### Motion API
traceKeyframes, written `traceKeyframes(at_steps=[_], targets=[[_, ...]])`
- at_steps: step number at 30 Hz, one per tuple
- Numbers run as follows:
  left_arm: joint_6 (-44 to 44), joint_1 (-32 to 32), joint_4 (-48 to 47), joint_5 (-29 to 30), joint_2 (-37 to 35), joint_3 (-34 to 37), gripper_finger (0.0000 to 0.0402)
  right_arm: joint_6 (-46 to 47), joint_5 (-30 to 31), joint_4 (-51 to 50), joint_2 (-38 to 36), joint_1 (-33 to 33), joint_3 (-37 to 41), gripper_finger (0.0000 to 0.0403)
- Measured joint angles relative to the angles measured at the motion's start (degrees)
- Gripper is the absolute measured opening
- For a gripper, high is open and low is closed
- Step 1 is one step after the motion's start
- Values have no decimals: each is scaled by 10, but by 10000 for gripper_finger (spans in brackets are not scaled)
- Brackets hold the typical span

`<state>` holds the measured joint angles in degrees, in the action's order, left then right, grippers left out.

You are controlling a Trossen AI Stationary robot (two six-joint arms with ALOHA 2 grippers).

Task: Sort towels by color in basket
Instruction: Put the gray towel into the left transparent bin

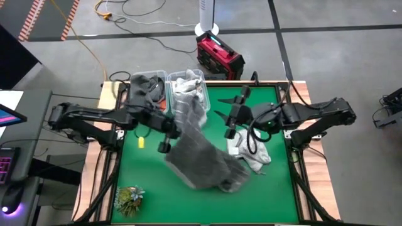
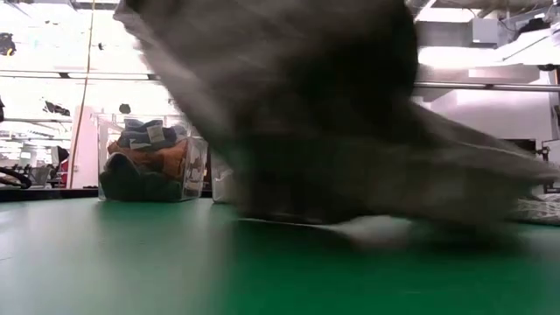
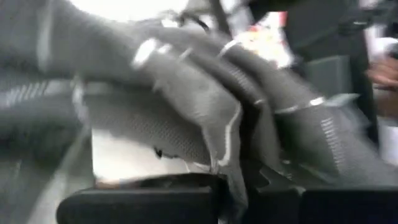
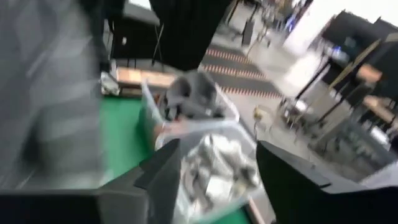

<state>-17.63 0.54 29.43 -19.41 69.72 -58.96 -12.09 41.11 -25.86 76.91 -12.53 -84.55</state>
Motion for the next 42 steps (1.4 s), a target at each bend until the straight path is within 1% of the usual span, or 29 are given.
traceKeyframes(at_steps=[2,4,9,13,16,20,22,24,26,29,31,34,37,40,42], targets=[[-24,-9,2,46,-23,0,2,38,0,-41,-6,0,0,248],[-34,-23,5,82,-43,0,2,81,0,-79,-6,0,0,258],[-21,-69,-3,131,-88,-15,1,183,0,-164,3,0,1,260],[-26,-101,-3,183,-118,-38,2,213,0,-171,12,0,31,260],[-57,-126,-2,215,-130,-52,4,217,2,-150,20,5,57,260],[-139,-152,40,240,-135,-68,4,223,9,-136,29,11,85,260],[-191,-160,90,240,-136,-78,4,228,10,-133,31,15,100,260],[-241,-166,131,244,-137,-89,5,231,10,-106,31,18,116,260],[-290,-169,152,269,-138,-102,5,232,10,-91,31,22,129,260],[-381,-169,159,306,-147,-108,5,226,11,-58,31,23,143,260],[-450,-169,191,320,-151,-108,6,213,11,-38,30,26,150,260],[-545,-169,266,337,-152,-109,6,196,11,-11,30,32,153,259],[-586,-174,297,346,-151,-110,6,191,10,11,30,37,153,259],[-594,-197,283,365,-146,-119,6,192,10,20,30,38,153,259],[-593,-216,265,390,-142,-124,6,191,10,26,30,37,155,259]])
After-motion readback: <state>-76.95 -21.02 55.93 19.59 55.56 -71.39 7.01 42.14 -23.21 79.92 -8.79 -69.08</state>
